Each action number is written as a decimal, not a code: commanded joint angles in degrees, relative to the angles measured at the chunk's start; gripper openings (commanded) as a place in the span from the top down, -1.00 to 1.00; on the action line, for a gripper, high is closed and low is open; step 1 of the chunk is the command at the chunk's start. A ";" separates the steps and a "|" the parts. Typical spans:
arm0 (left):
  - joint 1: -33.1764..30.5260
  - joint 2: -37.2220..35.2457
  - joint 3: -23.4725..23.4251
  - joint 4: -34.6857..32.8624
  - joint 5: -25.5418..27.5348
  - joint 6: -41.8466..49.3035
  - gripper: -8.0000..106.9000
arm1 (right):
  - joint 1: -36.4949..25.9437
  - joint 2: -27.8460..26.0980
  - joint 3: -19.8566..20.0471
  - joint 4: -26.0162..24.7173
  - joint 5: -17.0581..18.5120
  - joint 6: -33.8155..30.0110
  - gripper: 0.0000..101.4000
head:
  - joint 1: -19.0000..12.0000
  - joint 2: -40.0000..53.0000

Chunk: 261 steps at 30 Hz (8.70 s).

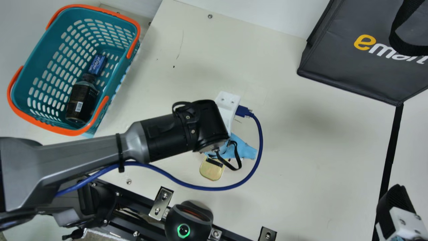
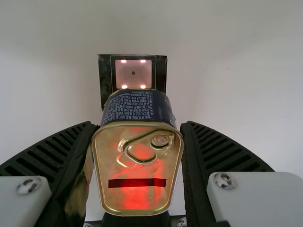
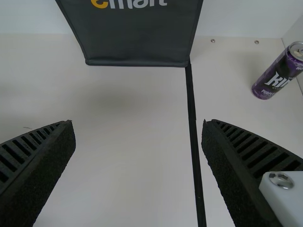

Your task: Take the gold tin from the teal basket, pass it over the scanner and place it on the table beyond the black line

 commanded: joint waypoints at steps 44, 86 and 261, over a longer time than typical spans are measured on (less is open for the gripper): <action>-0.23 13.63 -6.71 -1.97 -16.78 -17.48 0.77 | 0.00 0.00 0.00 0.00 0.00 0.00 -0.87 | -1.66 0.23; 11.23 -9.10 14.56 -21.09 -27.52 15.26 -0.71 | 0.00 0.00 0.00 0.00 0.00 0.00 -0.87 | -1.66 0.23; 46.06 -47.50 13.09 -3.40 1.06 44.16 -0.71 | 42.26 46.84 13.30 -3.77 -29.15 18.89 -0.87 | -1.66 -19.77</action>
